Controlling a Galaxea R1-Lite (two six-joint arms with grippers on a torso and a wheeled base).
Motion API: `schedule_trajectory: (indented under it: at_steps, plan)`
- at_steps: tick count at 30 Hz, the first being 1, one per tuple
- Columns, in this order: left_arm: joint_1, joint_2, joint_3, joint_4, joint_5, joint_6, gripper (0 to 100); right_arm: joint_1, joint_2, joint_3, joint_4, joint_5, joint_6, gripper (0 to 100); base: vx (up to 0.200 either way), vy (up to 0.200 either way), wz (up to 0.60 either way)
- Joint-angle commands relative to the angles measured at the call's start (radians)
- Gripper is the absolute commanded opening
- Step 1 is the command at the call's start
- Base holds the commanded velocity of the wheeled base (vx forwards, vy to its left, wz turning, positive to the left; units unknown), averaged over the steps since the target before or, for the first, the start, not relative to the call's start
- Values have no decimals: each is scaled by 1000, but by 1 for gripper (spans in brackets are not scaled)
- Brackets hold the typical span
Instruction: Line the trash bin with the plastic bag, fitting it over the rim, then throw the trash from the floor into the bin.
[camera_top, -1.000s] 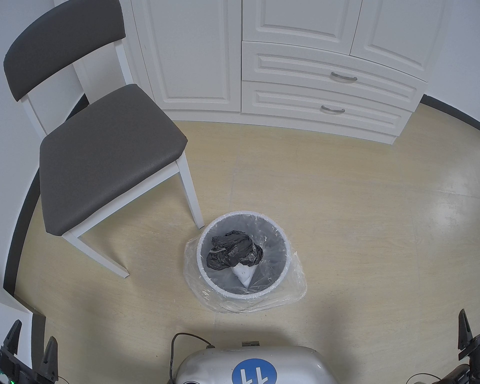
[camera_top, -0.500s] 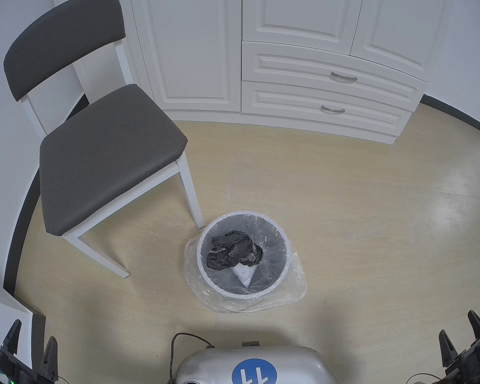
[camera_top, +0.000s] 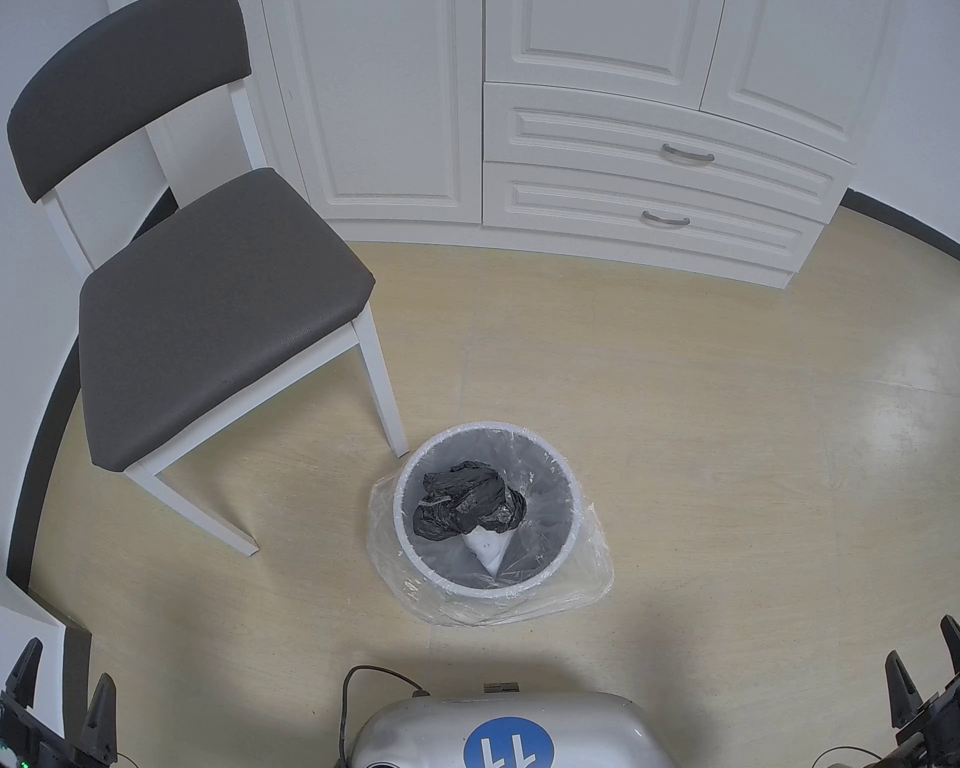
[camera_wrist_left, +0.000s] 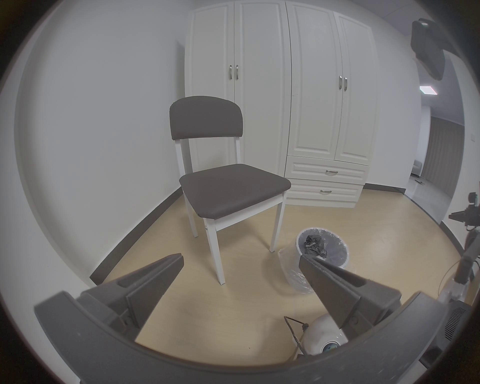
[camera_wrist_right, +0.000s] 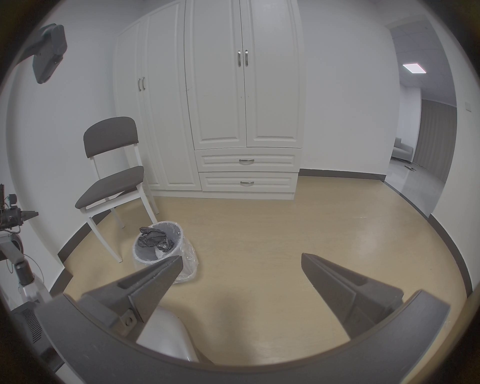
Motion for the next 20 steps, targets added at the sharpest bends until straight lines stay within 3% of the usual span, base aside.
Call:
schedule_trajectory:
  at_steps: [1,20]
  plan:
    - [1,-15,18,-1,1,1,100,0,-15,15,1,0,-4,100,0,0,0]
    - [1,-15,18,1,1,1,100,0,-15,15,1,0,-1,100,0,0,0]
